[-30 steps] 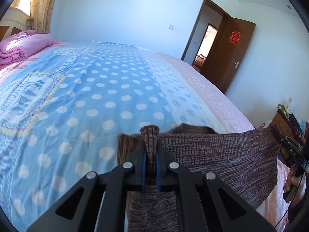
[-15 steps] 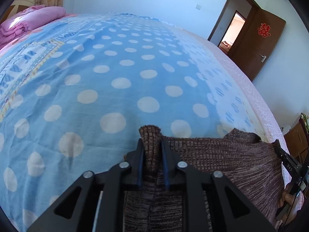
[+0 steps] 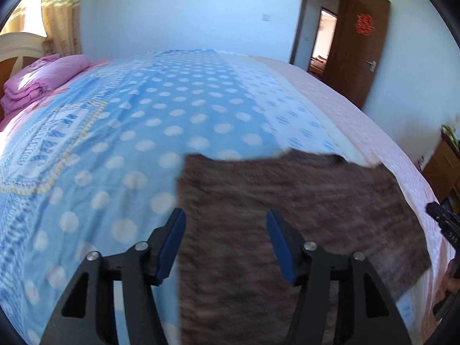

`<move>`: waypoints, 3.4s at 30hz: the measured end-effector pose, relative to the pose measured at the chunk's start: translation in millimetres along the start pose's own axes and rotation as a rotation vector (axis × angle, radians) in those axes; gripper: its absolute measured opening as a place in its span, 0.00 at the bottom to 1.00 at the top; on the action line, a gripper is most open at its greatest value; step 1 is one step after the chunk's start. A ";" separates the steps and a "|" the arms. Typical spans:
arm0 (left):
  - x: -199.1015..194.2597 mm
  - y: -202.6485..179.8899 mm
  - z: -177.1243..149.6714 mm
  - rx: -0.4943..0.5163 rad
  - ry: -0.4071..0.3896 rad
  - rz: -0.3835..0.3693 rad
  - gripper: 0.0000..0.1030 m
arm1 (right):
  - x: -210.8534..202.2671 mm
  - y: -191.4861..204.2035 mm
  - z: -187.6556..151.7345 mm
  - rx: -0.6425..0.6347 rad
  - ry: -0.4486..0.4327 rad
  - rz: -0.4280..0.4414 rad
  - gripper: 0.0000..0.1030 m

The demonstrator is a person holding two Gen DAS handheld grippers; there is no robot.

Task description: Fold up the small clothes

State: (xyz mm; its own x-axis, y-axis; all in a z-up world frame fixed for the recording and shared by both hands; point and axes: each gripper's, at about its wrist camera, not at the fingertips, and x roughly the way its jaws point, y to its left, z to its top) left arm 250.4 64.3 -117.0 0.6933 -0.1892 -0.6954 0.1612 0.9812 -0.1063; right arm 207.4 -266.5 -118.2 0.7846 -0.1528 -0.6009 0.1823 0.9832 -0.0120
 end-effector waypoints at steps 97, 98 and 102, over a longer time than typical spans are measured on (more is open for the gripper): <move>48.5 52.6 -13.3 -0.331 0.083 -0.071 0.33 | 17.6 93.5 -73.6 -0.096 0.042 0.144 0.31; 49.2 47.7 -11.0 -0.308 0.082 -0.058 0.32 | 17.5 93.1 -73.7 -0.094 0.041 0.145 0.31; 43.9 22.0 -10.1 -0.201 0.071 0.062 0.38 | 17.3 92.0 -73.7 -0.090 0.041 0.149 0.32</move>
State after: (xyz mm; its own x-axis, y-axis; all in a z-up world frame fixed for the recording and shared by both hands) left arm 277.3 78.0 -157.1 0.6451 -0.1322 -0.7525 -0.0286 0.9800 -0.1967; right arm 194.0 -171.3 -188.6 0.7739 -0.0027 -0.6333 0.0110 0.9999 0.0093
